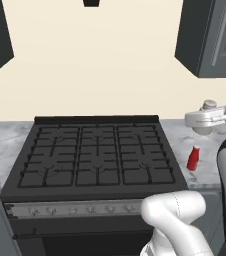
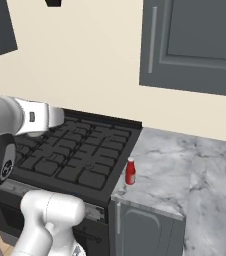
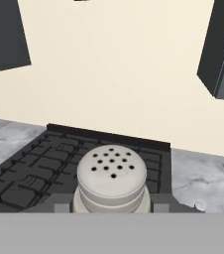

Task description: Take 2 condiments from the cabinet and move them on the counter near the stove.Make sure the condiments are lined up with each other, next to each other.

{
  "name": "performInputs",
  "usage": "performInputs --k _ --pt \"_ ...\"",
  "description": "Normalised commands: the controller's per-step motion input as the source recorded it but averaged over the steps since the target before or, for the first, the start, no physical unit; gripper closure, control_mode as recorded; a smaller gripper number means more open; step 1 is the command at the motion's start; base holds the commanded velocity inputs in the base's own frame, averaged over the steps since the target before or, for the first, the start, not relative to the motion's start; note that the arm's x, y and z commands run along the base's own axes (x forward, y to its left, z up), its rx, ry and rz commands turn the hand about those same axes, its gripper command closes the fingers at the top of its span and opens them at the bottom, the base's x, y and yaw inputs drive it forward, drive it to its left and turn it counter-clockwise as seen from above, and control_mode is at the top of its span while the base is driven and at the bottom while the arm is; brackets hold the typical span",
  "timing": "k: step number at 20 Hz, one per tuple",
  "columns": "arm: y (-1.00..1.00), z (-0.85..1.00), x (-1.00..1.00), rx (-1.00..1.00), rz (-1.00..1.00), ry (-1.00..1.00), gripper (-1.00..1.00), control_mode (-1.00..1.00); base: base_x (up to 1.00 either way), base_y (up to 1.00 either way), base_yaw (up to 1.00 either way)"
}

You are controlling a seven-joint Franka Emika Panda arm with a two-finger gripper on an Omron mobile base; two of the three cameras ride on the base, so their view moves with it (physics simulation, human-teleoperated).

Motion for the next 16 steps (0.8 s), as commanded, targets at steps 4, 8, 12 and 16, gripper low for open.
performInputs --k 4,8,12,16 --pt "-0.46 -0.26 0.00 0.00 0.09 0.00 1.00 -1.00 0.00 0.00 0.00" --pt "-0.38 -0.11 0.00 0.00 0.07 0.00 1.00 -1.00 0.00 0.00 0.00" --pt "-0.15 -0.07 0.00 0.00 0.00 0.00 1.00 -1.00 0.00 0.00 0.00" --pt "-0.31 -0.21 0.00 0.00 0.00 0.00 1.00 -1.00 0.00 0.00 0.00"
